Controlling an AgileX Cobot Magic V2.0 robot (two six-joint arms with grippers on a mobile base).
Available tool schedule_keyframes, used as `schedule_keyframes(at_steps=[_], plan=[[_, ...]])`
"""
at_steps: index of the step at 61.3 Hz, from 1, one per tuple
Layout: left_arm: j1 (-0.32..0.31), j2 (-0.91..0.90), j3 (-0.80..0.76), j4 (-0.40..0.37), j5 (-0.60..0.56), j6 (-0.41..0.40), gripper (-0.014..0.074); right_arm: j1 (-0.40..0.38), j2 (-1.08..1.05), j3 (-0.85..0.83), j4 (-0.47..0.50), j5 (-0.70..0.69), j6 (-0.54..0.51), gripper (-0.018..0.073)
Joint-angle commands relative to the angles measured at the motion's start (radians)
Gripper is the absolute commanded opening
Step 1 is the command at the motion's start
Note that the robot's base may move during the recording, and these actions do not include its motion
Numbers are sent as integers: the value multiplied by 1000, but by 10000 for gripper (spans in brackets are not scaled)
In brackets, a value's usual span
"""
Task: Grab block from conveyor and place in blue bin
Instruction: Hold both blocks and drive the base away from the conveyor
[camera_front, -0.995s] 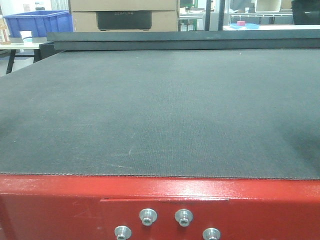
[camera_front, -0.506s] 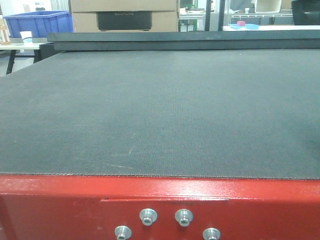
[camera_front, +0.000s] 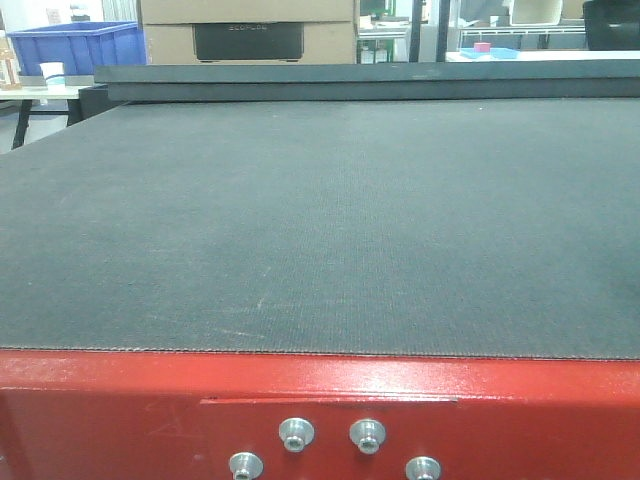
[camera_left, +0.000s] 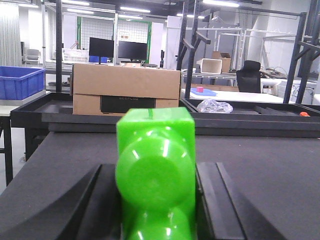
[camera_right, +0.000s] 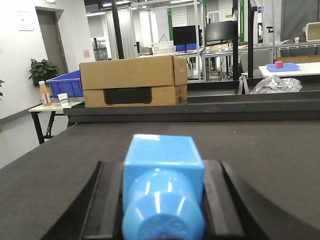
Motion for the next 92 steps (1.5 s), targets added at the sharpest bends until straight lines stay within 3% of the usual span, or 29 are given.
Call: schedule_keyframes(at_steps=[1,92], plan=[[-4,-6,-1,1,-22,1,-111,-1,-5,2,-11,-24,-7,-162],[-4,-6,-1,1,-22,1,-111,-1,-5,2,-11,-24,-7,-162]])
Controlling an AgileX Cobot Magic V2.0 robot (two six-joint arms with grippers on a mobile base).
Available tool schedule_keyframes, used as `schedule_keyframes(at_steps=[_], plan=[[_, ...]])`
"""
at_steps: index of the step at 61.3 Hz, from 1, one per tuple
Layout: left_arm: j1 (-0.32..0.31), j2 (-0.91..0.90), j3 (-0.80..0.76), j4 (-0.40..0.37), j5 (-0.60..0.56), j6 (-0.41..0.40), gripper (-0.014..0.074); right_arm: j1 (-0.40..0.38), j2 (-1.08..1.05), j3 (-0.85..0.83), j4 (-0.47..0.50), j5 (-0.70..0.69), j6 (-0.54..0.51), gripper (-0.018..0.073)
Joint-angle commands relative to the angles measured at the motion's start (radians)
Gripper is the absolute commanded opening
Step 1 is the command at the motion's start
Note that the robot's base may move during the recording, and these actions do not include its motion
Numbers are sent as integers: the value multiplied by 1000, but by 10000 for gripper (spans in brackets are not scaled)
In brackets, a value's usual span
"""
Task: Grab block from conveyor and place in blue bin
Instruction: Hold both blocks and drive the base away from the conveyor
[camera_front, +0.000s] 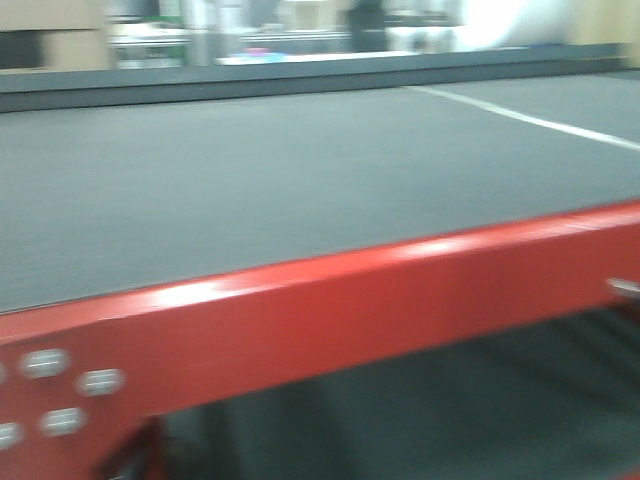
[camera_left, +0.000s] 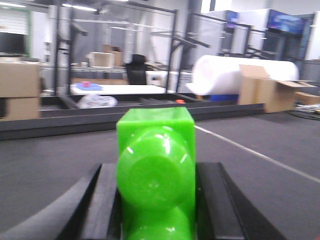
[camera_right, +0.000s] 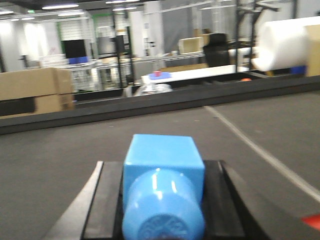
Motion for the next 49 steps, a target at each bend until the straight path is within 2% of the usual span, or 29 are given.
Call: schedule_keyframes(at_steps=[1,49], plan=[[-4,-4,-1,1,-20,-1,-111,-1,-5,2,-9,-24,-7,-162],[-4,-4,-1,1,-20,-1,-111,-1,-5,2,-9,-24,-7,-162]])
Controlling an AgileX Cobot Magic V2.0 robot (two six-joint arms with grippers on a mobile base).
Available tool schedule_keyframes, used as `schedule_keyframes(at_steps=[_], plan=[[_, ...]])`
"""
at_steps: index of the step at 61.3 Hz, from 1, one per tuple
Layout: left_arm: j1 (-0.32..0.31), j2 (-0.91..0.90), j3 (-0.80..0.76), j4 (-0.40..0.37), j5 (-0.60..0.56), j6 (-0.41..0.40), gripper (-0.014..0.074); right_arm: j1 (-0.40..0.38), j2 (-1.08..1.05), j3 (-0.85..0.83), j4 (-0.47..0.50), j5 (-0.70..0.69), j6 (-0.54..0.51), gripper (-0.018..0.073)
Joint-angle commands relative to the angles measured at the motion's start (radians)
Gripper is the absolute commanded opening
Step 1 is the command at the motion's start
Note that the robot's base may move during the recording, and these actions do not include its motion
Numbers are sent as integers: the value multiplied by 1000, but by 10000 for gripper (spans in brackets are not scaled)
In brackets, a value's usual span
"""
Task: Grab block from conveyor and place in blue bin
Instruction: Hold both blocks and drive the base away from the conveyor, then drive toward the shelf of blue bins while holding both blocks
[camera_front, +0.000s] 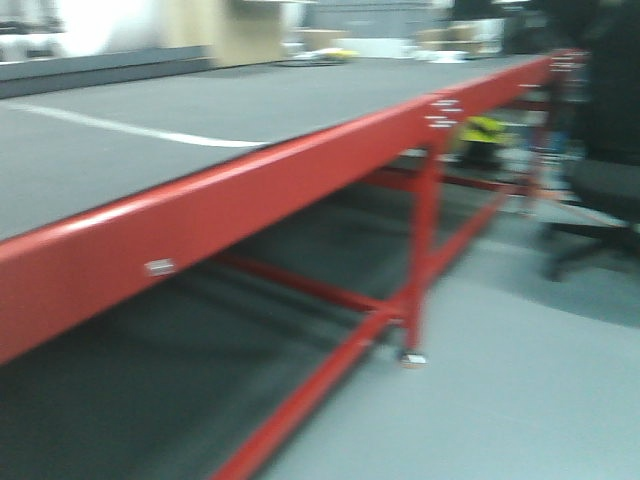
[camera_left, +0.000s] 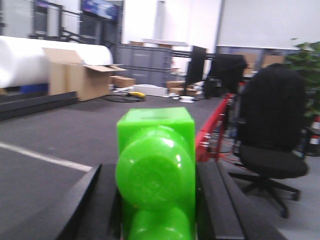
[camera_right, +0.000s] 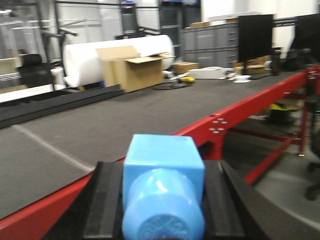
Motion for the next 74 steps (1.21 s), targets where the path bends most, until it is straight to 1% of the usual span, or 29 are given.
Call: schedule_keyframes(at_steps=[1,74], plan=[[-4,-4,-1,1,-20,-1,-111,-1,-1,2,-9,-24,-7,-162],[-4,-4,-1,1,-18,-1,-111,-1,-1,2,-9,-24,-7,-162]])
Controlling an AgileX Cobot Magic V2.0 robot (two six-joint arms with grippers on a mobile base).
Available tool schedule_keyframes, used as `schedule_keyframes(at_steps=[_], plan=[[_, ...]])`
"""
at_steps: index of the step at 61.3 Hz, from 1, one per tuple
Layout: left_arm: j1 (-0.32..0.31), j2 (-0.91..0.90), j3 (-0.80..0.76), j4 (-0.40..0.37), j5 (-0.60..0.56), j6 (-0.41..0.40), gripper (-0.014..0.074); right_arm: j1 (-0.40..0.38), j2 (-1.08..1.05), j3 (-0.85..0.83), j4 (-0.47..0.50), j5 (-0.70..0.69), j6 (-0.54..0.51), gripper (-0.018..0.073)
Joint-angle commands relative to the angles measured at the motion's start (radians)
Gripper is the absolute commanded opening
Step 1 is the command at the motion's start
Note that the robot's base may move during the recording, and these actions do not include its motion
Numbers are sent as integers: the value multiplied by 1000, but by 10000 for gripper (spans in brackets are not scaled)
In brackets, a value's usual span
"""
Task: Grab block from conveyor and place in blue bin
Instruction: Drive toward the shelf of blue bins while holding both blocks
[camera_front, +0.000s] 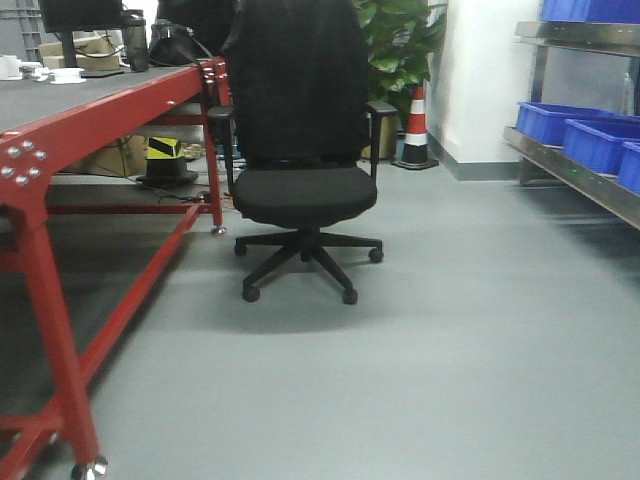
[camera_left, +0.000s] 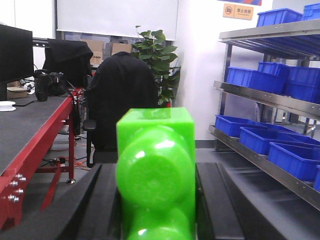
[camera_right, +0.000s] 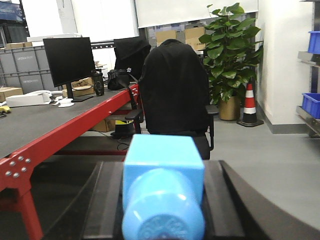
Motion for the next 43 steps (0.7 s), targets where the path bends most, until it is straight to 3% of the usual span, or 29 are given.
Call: schedule_keyframes(at_steps=[1,43], plan=[[-4,-4,-1,1,-18,-1,-111,-1,-1,2,-9,-22,-7,-162],[-4,-4,-1,1,-20,-1,-111,-1,-1,2,-9,-22,-7,-162]])
